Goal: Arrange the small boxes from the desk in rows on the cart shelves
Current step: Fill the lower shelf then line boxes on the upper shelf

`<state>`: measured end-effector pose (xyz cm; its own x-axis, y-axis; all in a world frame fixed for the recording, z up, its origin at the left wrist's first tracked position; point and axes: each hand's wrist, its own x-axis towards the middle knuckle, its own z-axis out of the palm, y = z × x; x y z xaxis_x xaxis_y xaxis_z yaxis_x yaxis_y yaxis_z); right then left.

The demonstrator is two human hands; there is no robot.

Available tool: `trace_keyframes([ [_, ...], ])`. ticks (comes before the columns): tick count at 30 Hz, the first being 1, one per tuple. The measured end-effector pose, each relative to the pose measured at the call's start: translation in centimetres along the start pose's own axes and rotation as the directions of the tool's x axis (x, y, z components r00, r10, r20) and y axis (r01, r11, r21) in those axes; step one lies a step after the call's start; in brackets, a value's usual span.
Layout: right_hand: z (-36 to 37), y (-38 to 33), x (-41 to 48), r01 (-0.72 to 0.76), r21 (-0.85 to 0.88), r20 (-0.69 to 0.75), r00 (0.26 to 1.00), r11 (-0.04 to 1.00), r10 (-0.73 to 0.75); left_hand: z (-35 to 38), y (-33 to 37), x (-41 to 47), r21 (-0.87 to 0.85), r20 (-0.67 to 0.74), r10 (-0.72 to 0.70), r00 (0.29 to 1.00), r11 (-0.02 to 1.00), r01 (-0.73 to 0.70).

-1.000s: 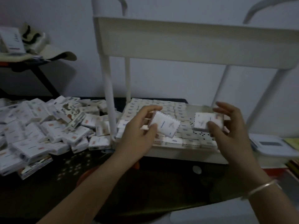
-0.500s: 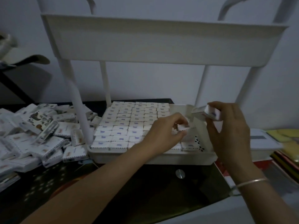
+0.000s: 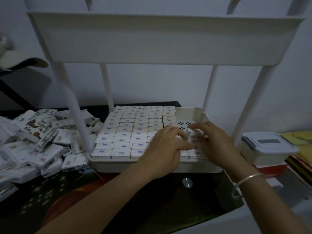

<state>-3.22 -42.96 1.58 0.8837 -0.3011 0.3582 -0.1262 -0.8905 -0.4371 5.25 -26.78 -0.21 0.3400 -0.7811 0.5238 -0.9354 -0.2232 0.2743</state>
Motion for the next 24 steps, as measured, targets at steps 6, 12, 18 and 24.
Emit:
trace_keyframes([
  [6,0.6,0.3,0.5,-0.038,0.05,0.184,0.983,0.998,0.028,-0.7,-0.3,-3.0,-0.122,-0.17,-0.179,0.969,0.98,0.159],
  [12,1.0,-1.6,-1.0,-0.053,-0.008,0.089,0.995,0.999,0.054,-2.0,-0.5,-6.6,-0.189,-0.224,-0.201,0.954,0.969,0.16],
  [18,2.8,-8.2,-3.0,0.278,0.043,-0.235,0.936,0.959,-0.261,-5.1,-1.5,-11.4,-0.155,-0.346,-0.272,0.898,0.96,0.231],
  [24,7.9,-16.7,-4.3,0.501,0.175,-0.024,0.863,0.848,-0.505,-9.4,-4.8,-18.4,0.012,-0.462,-0.375,0.804,0.903,0.429],
])
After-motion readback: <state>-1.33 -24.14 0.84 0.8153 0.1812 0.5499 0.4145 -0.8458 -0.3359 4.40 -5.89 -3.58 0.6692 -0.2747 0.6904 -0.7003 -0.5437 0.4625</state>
